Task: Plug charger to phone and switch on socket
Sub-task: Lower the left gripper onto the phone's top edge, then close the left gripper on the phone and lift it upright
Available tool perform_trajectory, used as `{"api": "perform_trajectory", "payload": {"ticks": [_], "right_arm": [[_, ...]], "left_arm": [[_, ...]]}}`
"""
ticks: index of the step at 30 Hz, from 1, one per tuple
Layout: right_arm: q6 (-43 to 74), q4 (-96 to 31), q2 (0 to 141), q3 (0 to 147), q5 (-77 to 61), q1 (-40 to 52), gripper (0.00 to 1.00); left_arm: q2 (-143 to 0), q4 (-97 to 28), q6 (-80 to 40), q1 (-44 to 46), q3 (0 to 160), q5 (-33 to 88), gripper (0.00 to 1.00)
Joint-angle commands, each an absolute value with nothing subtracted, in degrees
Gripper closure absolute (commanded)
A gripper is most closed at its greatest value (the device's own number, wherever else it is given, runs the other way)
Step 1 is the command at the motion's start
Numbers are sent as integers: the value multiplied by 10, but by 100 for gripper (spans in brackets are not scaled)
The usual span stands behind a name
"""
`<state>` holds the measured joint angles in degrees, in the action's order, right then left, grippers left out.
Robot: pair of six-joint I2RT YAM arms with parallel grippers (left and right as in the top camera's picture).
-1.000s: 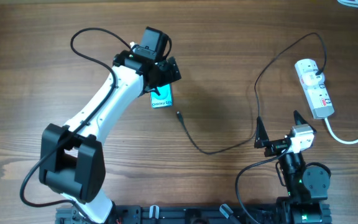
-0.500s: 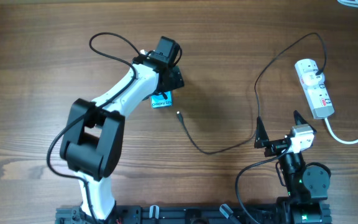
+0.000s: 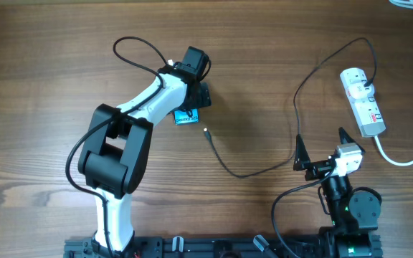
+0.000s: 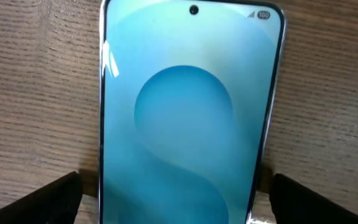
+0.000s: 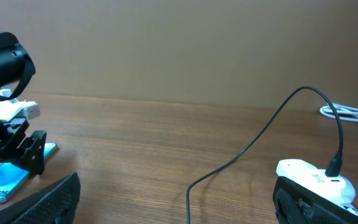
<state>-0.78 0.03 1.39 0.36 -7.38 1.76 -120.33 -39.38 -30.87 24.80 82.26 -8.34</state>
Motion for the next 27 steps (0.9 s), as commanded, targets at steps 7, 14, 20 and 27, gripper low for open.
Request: {"api": "perform_trajectory", "payload": {"ticks": [7,14,20,27], "right_arm": [[-13,3,13,3,-64,14,0],[-13,3,13,3,-64,14,0],[-13,3,13,3,-64,14,0],[-13,3,13,3,-64,14,0]], "left_arm": [[-1226,-412,-302,249,821,-43,0],[-1226,-414,-302,249,821,-45,2],[-1226,-441,-302,249,821,-45,18],[-1226,-513,-303,249,821,-17,30]]}}
